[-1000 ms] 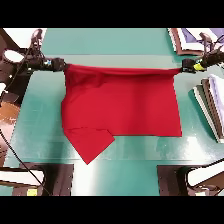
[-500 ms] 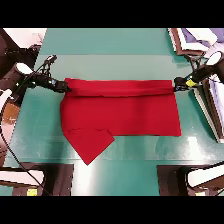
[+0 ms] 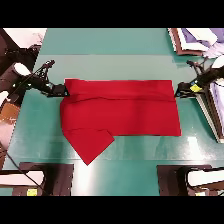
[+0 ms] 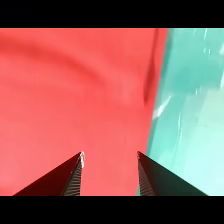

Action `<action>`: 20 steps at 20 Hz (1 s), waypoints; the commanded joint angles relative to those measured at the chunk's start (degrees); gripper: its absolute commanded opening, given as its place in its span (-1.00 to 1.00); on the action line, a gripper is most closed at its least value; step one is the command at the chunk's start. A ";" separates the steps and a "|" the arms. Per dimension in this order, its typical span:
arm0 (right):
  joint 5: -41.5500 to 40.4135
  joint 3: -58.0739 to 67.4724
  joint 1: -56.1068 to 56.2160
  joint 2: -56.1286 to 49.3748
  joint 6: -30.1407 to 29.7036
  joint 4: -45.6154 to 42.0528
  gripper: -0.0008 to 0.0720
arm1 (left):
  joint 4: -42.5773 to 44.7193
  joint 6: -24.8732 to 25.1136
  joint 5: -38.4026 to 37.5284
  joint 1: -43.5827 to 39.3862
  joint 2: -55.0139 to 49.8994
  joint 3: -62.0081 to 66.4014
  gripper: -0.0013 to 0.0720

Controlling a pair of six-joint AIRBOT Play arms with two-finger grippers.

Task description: Fold the shirts.

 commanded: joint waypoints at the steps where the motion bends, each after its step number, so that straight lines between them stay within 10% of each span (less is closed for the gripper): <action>1: 2.49 -7.80 -3.52 8.24 -1.07 3.96 0.11 | 2.10 -4.76 -3.23 -0.07 8.20 -8.37 0.64; 11: -4.15 -23.52 -7.32 21.97 -6.03 14.84 0.11 | -5.18 -11.82 -8.96 -0.07 30.16 -41.13 0.64; 20: -3.80 -23.43 -7.32 22.01 -6.14 14.95 0.11 | -14.58 -9.31 4.55 -0.24 30.08 -47.56 0.61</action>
